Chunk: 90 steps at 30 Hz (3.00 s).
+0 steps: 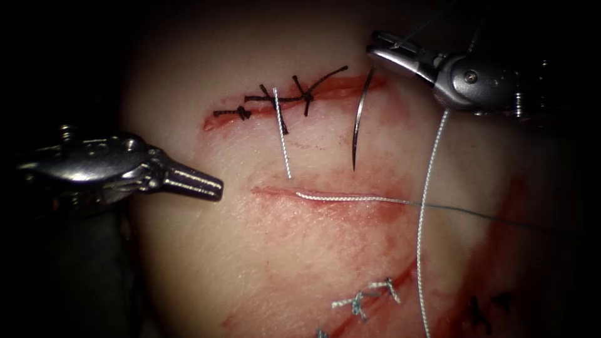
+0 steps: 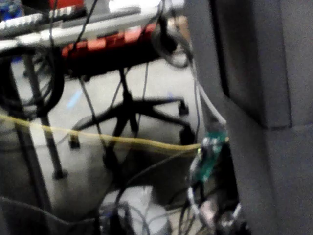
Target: Wound Closure
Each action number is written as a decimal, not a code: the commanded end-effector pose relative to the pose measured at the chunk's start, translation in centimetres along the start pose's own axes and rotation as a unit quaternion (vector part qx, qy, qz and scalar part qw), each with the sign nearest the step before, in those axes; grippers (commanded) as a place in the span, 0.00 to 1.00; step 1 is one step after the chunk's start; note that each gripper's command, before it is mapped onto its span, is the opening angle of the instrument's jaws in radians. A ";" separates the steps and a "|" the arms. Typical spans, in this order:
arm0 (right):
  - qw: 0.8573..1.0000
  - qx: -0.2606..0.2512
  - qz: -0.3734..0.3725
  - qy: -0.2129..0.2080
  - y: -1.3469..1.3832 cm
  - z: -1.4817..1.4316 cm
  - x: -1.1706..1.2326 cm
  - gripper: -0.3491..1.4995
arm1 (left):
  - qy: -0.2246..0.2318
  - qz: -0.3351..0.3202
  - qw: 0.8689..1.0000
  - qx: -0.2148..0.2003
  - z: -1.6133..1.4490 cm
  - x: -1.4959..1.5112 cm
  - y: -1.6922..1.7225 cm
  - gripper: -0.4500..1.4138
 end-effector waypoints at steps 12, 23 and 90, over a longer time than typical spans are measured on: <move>0.982 -0.060 -0.180 -0.004 -0.61 0.33 0.59 0.00 | -0.040 -0.004 0.999 -0.030 0.85 -0.39 -0.56 0.00; 0.981 -0.034 -0.191 0.017 -0.80 0.30 0.42 0.00 | -0.012 0.003 1.000 0.010 0.82 -0.40 -0.84 0.00; 0.954 0.126 -0.255 0.100 -0.72 0.50 -0.24 0.00 | -0.055 -0.150 0.979 -0.124 0.89 -0.24 -0.77 0.00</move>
